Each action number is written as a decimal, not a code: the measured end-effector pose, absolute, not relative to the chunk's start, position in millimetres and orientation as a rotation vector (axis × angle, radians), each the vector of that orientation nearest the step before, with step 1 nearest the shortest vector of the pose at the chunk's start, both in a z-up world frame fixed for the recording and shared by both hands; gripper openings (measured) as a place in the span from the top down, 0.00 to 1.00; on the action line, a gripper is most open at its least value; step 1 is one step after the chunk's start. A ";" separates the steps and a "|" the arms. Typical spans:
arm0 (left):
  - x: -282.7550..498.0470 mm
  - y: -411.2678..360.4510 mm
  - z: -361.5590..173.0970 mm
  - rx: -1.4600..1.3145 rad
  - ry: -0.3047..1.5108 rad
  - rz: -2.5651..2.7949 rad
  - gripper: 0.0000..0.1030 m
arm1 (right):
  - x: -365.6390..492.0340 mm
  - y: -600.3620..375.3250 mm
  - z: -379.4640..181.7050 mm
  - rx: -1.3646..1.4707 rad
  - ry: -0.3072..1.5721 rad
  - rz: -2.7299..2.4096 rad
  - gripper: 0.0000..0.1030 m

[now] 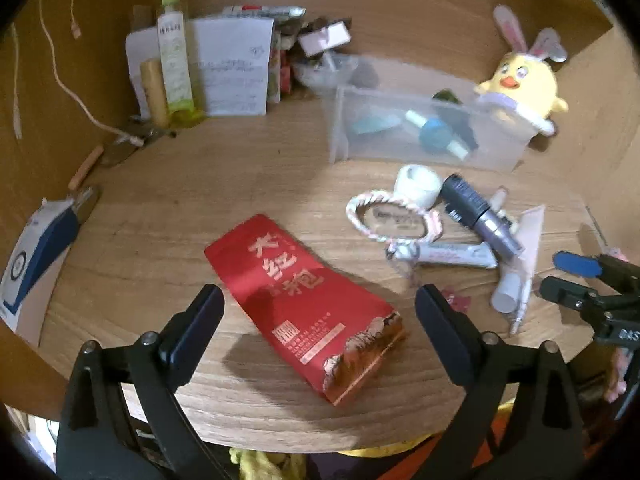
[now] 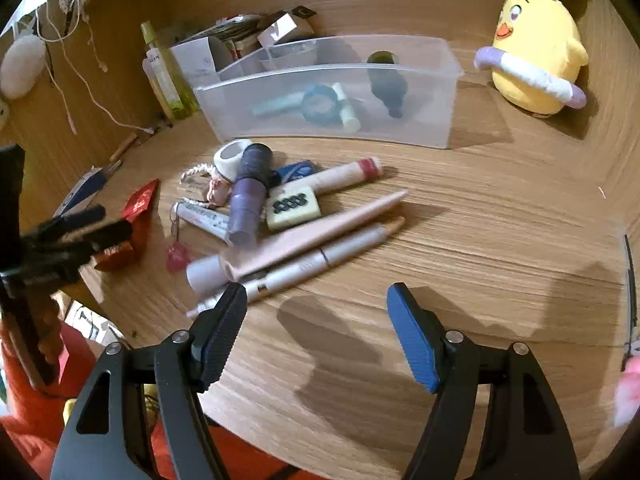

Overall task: Organize objects
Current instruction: 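Grasp the red tea bag with the left tool while the right tool grasps the white pen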

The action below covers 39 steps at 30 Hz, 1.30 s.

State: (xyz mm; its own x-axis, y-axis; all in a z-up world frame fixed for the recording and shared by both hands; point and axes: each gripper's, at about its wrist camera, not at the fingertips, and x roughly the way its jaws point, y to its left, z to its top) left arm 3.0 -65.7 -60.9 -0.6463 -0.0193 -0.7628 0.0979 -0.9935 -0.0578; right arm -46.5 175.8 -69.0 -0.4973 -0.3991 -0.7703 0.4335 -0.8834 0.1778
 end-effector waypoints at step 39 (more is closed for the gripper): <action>14.4 -80.4 -76.1 1.185 0.063 -2.819 0.46 | -52.9 191.8 -71.9 1.116 0.204 -2.498 0.90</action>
